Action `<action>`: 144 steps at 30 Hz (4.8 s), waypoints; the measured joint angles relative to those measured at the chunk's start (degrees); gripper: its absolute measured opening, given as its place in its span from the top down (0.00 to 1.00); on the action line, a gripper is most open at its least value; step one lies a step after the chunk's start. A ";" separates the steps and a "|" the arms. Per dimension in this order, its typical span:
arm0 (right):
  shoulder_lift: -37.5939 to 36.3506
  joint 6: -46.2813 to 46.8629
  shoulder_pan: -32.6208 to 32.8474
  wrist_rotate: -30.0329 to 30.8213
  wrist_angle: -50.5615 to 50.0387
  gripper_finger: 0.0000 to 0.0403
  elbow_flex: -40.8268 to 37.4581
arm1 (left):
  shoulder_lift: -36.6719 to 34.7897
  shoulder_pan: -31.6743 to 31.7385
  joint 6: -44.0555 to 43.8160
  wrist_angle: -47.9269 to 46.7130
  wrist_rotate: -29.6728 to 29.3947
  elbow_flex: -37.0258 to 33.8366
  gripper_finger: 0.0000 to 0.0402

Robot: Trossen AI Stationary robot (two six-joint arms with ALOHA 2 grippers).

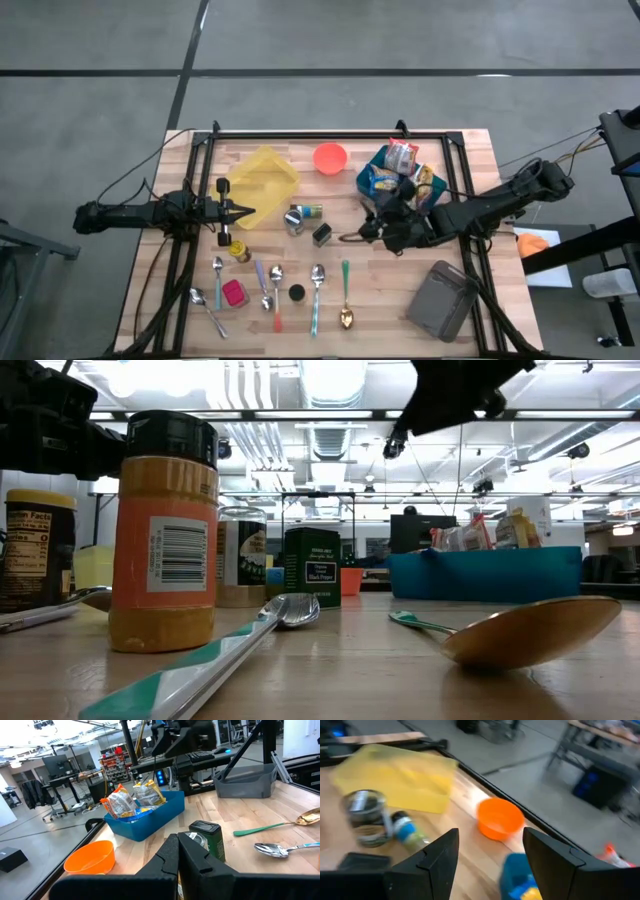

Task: Pick & Place Food Item
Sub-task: Put the black seasoning can into the black bin

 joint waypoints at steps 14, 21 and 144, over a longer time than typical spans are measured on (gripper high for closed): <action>-6.26 -29.19 -0.86 -22.57 35.90 0.46 -14.42 | 0.02 0.00 0.01 0.00 0.00 0.00 1.00; -17.81 -33.77 -1.11 -30.94 44.22 0.46 -26.40 | 0.02 0.00 0.01 0.02 0.00 0.00 1.00; -77.57 -39.89 -1.14 -34.71 29.51 0.46 -53.19 | 0.00 0.00 0.01 0.00 0.00 0.00 1.00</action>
